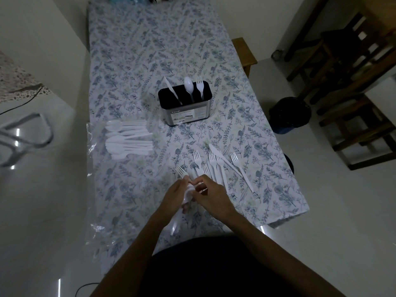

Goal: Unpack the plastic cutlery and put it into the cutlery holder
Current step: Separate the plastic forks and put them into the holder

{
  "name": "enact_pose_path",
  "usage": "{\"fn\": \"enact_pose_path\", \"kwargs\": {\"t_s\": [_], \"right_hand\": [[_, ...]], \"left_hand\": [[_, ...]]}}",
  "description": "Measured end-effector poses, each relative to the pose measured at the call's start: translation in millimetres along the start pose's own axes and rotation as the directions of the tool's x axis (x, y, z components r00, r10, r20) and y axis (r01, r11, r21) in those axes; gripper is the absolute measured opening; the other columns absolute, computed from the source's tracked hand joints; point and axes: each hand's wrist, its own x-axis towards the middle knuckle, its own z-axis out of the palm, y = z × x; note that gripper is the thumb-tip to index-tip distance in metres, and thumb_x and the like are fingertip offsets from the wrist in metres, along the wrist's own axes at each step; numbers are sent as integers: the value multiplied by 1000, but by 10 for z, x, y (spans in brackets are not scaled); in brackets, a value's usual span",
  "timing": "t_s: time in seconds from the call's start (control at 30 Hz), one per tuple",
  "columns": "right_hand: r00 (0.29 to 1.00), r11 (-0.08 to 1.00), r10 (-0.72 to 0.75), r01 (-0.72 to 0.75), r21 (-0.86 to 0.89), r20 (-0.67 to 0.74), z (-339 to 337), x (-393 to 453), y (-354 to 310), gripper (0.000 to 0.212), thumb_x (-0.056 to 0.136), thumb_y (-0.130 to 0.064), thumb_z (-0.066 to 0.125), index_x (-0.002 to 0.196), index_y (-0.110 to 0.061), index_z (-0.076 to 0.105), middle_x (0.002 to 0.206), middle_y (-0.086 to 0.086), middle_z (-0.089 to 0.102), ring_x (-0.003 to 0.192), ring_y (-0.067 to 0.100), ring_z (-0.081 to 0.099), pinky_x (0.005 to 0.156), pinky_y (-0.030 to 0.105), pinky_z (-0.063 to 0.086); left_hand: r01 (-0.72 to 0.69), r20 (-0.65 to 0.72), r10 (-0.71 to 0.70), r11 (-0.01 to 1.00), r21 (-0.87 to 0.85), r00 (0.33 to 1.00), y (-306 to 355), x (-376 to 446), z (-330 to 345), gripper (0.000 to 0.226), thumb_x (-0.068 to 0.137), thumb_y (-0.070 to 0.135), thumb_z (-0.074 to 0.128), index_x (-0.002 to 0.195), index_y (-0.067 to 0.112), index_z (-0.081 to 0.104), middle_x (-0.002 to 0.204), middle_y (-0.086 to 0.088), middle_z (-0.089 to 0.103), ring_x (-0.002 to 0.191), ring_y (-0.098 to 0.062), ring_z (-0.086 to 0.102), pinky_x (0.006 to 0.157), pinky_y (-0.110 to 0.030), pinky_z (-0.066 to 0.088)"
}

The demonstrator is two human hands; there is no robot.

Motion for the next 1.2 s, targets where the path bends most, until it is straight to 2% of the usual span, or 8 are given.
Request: {"fn": "enact_pose_path", "kwargs": {"t_s": [0.2, 0.33, 0.43, 0.57, 0.63, 0.87, 1.03, 1.2], "right_hand": [[1000, 1000, 10, -10, 17, -1, 25, -24, 16, 15, 90, -43, 68, 101, -32, 65, 90, -6, 76, 74, 6, 73, 76, 34, 62], [1000, 1000, 0, 0, -5, -11, -7, -21, 17, 11, 90, -33, 70, 97, -25, 69, 86, -5, 76, 76, 5, 72, 76, 30, 60], [998, 999, -37, 36, -20, -57, -92, -2, 10, 4, 91, -21, 72, 94, -20, 70, 85, -7, 75, 79, 1, 70, 71, 16, 55], [993, 997, -75, 74, -21, -89, -195, 32, -38, 6, 89, -14, 74, 92, -17, 70, 82, -10, 71, 77, -3, 66, 68, 6, 46], [995, 998, -59, 60, 8, -83, -223, 42, -50, 7, 88, -14, 75, 92, -16, 70, 81, -10, 71, 75, -3, 66, 68, 6, 46], [993, 995, 57, -65, 71, 104, -200, 90, 42, 27, 81, -33, 79, 106, -24, 72, 98, -3, 76, 91, 12, 74, 82, 44, 62], [996, 997, 49, -53, 55, 75, -204, 131, 76, 26, 82, -33, 78, 106, -23, 75, 97, -3, 78, 89, 15, 75, 81, 46, 63], [992, 990, -70, 82, -116, 106, -597, 542, -424, 22, 91, -21, 73, 113, -18, 73, 95, -5, 77, 78, 2, 73, 72, 20, 59]], "left_hand": [[-13, -24, 13, 1000, -4, 1000, 60, -47, 132, 75, 106, 59, 21, 87, 10, 74, 58, -16, 65, 37, -19, 49, 36, -22, 38], [20, -9, -20, 1000, 7, 1000, 21, -7, 174, 80, 102, 66, 17, 73, 21, 76, 55, -11, 65, 40, -21, 53, 39, -24, 40], [59, 93, -60, 998, 16, 994, -21, 14, 165, 87, 99, 74, 17, 100, 12, 79, 52, -9, 59, 42, -20, 52, 42, -23, 40], [39, 58, -47, 990, 138, 997, -44, -1, 129, 95, 95, 73, 16, 71, -3, 68, 42, -3, 53, 39, -15, 52, 48, -23, 43], [8, 56, -17, 989, 147, 998, -86, 7, 101, 95, 100, 71, 18, 70, -3, 68, 46, -9, 55, 41, -19, 54, 50, -23, 46], [-34, -75, 50, 979, 200, 996, -3, 100, 106, 79, 106, 57, 32, 45, 16, 61, 42, -5, 59, 41, -19, 57, 50, -24, 47], [-22, -86, 39, 982, 185, 996, 4, 126, 149, 62, 106, 55, 31, 71, 20, 68, 47, -1, 61, 41, -10, 57, 43, -22, 45], [-211, -103, 241, 948, 237, 965, 398, 277, 96, 57, 106, 55, 29, 96, 18, 70, 78, -6, 69, 70, -20, 67, 64, -33, 54]]}}
